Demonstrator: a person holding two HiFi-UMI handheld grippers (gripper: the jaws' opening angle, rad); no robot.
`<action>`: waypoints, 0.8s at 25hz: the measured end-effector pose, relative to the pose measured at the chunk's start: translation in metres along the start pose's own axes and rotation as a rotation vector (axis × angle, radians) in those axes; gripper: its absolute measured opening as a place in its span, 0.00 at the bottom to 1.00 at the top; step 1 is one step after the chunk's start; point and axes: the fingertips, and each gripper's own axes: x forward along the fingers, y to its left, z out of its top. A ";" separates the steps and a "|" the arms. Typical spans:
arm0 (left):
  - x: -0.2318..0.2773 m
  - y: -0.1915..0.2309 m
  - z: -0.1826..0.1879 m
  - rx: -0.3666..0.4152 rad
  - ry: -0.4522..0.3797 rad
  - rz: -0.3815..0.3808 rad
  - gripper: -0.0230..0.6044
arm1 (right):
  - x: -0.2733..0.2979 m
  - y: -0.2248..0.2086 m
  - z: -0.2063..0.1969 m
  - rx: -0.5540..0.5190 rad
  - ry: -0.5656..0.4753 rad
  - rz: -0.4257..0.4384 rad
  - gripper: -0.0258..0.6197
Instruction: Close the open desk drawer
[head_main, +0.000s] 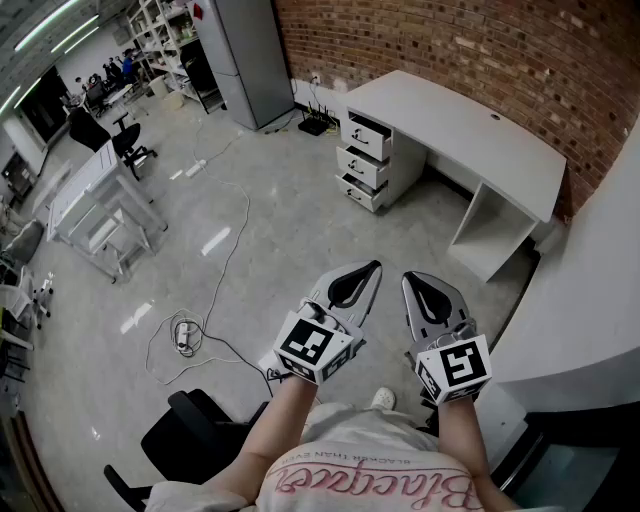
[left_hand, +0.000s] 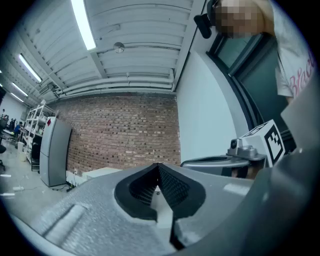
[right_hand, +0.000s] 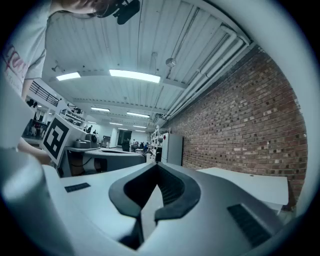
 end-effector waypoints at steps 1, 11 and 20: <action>-0.005 0.001 0.001 0.002 -0.004 0.006 0.05 | 0.000 0.007 0.000 0.005 0.002 0.006 0.06; -0.014 -0.009 0.018 0.026 -0.041 0.005 0.05 | -0.008 0.028 0.013 -0.017 -0.021 0.028 0.06; 0.010 -0.013 0.019 0.028 -0.059 0.047 0.05 | -0.014 -0.012 0.018 -0.018 -0.053 0.012 0.06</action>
